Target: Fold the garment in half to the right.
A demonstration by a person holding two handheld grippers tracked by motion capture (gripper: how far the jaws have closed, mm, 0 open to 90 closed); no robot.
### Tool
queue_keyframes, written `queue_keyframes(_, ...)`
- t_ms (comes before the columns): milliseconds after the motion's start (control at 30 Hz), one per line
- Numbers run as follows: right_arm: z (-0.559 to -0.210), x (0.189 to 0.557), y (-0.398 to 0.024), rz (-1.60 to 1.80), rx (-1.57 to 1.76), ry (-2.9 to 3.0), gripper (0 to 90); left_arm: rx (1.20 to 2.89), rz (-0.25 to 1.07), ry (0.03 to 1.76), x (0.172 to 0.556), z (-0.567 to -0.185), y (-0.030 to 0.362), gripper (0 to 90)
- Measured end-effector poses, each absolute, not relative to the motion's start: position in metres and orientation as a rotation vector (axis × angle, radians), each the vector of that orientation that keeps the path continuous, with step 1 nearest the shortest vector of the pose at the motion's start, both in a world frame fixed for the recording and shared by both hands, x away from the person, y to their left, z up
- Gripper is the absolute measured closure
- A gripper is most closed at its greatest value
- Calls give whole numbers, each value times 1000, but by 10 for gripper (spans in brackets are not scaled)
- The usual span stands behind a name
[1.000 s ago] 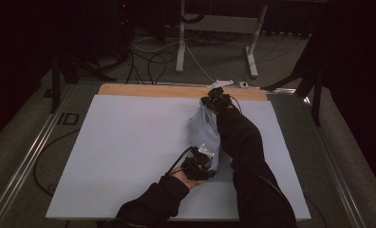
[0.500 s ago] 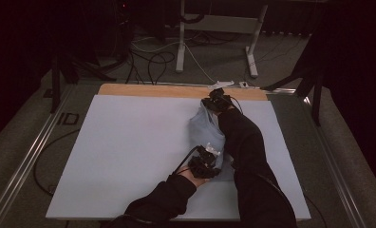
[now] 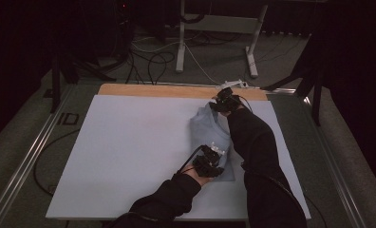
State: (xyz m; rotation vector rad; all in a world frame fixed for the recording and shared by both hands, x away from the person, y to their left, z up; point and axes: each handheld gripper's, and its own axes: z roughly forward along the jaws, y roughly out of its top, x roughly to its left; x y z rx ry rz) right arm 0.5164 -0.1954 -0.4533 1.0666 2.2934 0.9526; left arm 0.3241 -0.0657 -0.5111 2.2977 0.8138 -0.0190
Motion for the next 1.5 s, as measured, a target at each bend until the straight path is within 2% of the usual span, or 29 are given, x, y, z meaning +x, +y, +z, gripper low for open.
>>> queue_keyframes(67,-438,508,-204,984,1068,2266,579,2305,-16,810,324,-511,-69,843)
queue_keyframes(167,-433,503,-204,1026,1080,2268,567,2275,-35,801,323,-508,-72,825)
queue_keyframes(333,-440,499,-196,1039,1126,2325,528,2243,-139,757,320,-509,-80,653)
queue_keyframes(467,-455,500,-192,1004,1151,2366,509,2233,-167,716,313,-508,-82,594)
queue_keyframes(633,-470,503,-193,980,1198,2359,477,2195,-129,680,304,-497,-71,454)
queue_keyframes(900,-486,509,-198,985,1271,2382,466,2090,-36,635,302,-486,-38,343)
queue_keyframes(967,-488,509,-198,995,1276,2396,480,2060,-17,636,302,-486,-31,283)
queue_keyframes(1100,-491,510,-195,988,1277,2428,570,2023,33,599,302,-488,-16,148)
queue_keyframes(1200,-491,511,-193,968,1262,2436,639,1993,36,610,301,-487,-6,137)
queue_keyframes(1233,-492,511,-191,965,1272,2432,752,1993,43,610,301,-487,-4,114)
queue_keyframes(1300,-492,511,-189,915,1237,2438,874,1996,63,607,300,-485,1,101)
queue_keyframes(1500,-485,509,-185,881,1200,2406,897,1997,115,613,297,-482,22,86)
